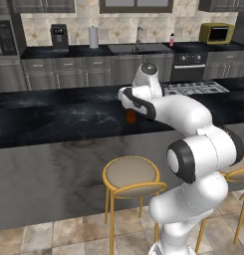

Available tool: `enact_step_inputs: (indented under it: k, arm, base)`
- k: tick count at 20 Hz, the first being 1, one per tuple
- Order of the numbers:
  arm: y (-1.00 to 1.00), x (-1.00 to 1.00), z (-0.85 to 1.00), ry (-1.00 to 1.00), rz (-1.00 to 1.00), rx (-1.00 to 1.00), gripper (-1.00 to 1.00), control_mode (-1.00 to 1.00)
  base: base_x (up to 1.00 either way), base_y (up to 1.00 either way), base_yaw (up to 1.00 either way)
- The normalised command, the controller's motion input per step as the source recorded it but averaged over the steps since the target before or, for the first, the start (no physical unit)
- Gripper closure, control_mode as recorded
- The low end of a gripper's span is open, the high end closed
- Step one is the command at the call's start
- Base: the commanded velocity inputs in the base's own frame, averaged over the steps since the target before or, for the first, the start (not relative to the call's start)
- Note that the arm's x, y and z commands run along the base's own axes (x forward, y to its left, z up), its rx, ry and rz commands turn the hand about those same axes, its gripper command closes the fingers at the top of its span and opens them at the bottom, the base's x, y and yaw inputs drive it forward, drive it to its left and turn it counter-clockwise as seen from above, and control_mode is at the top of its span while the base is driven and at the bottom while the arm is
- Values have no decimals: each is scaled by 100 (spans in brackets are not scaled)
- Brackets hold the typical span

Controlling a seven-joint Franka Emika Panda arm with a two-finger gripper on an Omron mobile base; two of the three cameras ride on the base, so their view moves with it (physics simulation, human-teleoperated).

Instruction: Place the large bottle from the dining counter next to the other large bottle outside the sink, and place the small bottle from the dining counter next to the other small bottle inside the sink.

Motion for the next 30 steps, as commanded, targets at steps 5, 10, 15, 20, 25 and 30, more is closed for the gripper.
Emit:
enact_step_inputs:
  k: [5, 10, 15, 20, 25, 30]
  arm:
    - [0, 8, 0, 0, 0, 0, -100, -100]
    - [-4, 11, -1, -1, 0, -2, -100, -100]
    - [-11, 11, -1, -1, 0, -1, -100, -100]
    - [-4, 21, -5, 0, 0, 0, -100, -100]
    - [0, 27, -10, 0, 0, 0, -100, -100]
    - [0, 31, -10, 0, 0, 0, -100, -100]
  base:
    - [0, 0, 0]
    - [0, 0, 0]
    - [0, 0, 0]
    - [0, 0, 0]
    - [0, 0, 0]
    - [0, 0, 0]
